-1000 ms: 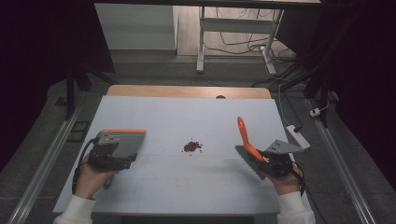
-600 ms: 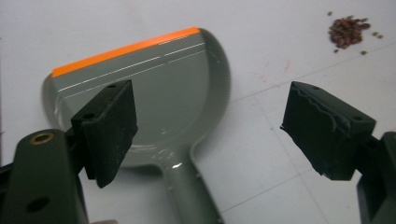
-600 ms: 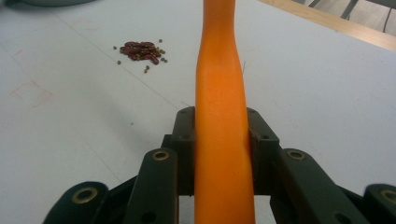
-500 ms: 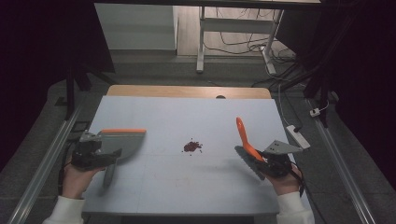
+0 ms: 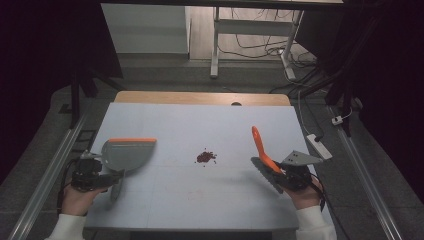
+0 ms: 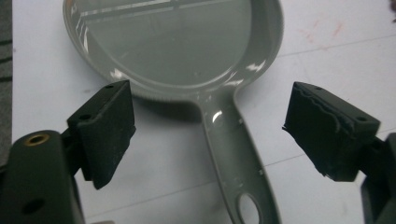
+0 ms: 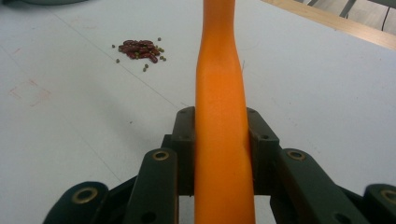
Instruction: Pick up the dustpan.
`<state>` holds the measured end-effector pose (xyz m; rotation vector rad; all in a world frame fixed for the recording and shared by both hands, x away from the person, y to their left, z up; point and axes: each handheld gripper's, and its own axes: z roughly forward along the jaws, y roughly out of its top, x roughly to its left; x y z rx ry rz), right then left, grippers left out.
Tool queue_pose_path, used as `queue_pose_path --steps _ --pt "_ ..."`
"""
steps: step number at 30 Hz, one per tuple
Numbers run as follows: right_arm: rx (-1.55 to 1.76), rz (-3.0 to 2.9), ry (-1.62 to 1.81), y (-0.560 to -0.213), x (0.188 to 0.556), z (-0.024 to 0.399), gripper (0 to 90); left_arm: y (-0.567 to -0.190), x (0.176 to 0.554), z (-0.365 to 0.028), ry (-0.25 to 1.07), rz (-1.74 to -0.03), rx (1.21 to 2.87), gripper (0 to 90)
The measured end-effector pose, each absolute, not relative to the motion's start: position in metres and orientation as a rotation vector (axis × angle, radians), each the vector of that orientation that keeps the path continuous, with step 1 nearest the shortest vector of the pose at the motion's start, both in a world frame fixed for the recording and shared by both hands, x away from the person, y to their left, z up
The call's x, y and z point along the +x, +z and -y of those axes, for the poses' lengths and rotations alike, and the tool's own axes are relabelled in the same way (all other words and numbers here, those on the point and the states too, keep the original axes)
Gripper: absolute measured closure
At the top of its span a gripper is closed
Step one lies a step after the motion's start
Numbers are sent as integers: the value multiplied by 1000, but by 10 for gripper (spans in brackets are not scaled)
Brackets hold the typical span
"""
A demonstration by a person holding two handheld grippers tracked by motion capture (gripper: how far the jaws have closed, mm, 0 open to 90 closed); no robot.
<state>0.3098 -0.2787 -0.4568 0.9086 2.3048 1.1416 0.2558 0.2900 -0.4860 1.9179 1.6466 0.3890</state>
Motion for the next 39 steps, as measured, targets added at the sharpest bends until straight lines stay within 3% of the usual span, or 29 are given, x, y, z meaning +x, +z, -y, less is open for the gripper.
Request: queue_pose_path --steps 19,39 --pt "889 -2309 1121 -459 310 277 694 -516 264 -280 277 -1721 1909 155" --pt "879 -2304 1111 -459 310 277 694 -531 275 -274 266 -1776 1866 383"
